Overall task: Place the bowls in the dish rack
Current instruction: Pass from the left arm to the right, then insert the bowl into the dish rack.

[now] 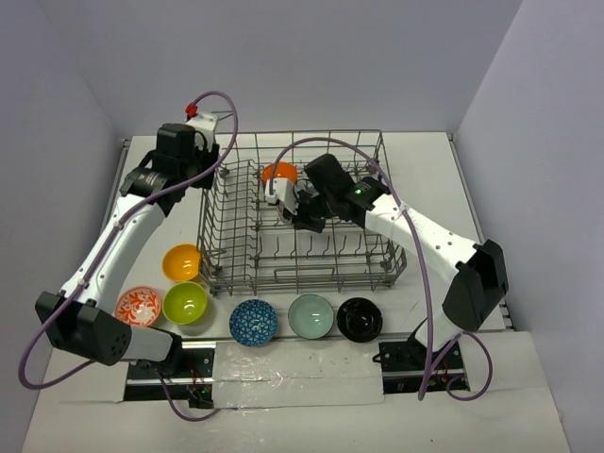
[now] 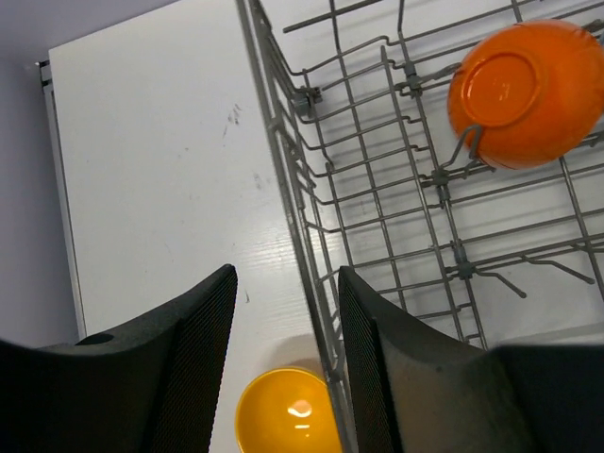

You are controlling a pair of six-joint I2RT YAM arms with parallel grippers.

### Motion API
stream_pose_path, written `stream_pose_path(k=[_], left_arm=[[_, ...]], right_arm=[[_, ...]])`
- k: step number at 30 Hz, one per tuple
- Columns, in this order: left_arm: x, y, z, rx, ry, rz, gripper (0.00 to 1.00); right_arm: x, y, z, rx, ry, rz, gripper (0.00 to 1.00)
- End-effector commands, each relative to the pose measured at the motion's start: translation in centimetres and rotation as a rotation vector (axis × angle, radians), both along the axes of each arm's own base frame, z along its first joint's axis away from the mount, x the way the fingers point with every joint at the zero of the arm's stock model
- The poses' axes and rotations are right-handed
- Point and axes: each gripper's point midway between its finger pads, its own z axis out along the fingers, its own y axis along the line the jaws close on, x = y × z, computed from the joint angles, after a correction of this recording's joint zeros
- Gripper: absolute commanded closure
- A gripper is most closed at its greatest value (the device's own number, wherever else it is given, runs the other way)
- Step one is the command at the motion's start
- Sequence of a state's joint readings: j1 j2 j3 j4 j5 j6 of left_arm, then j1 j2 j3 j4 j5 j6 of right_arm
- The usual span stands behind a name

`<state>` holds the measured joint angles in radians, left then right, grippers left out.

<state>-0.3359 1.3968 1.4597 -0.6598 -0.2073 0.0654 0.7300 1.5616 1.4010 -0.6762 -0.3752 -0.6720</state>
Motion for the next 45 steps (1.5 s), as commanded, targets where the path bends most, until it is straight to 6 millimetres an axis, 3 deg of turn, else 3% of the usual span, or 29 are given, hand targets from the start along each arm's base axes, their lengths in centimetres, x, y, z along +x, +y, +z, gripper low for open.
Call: stream_pose_path(k=[1, 6, 10, 14, 16, 25, 34, 45], left_arm=[[-0.5, 0.9, 2.1, -0.048, -0.097, 0.024, 0.47], [-1.4, 2.4, 2.1, -0.065, -0.116, 0.048, 0.46], [-2.2, 3.2, 1.1, -0.069, -0.115, 0.063, 0.47], [-2.8, 3.7, 0.6, -0.090, -0.115, 0.070, 0.46], [-3.1, 3.9, 0.2, -0.105, -0.120, 0.065, 0.46], [-4.0, 4.6, -2.3, -0.103, -0.100, 0.087, 0.47], [-4.4, 5.2, -1.8, -0.117, -0.127, 0.100, 0.47], [-5.1, 6.5, -1.7, -0.133, -0.154, 0.126, 0.46]], right_arm=[[1.1, 0.6, 6.4, 0.150, -0.096, -0.020, 1.00], [1.4, 0.0, 6.4, 0.172, -0.081, -0.041, 1.00], [3.0, -1.2, 7.8, 0.252, -0.069, -0.096, 1.00], [5.7, -4.0, 9.5, 0.376, -0.012, -0.208, 1.00], [5.8, -4.4, 10.1, 0.423, 0.022, -0.211, 1.00], [7.3, -5.8, 10.5, 0.550, 0.137, -0.258, 1.00], [9.5, -7.5, 10.6, 0.661, 0.224, -0.320, 1.00], [13.4, -11.4, 10.9, 0.873, 0.417, -0.438, 1.00]])
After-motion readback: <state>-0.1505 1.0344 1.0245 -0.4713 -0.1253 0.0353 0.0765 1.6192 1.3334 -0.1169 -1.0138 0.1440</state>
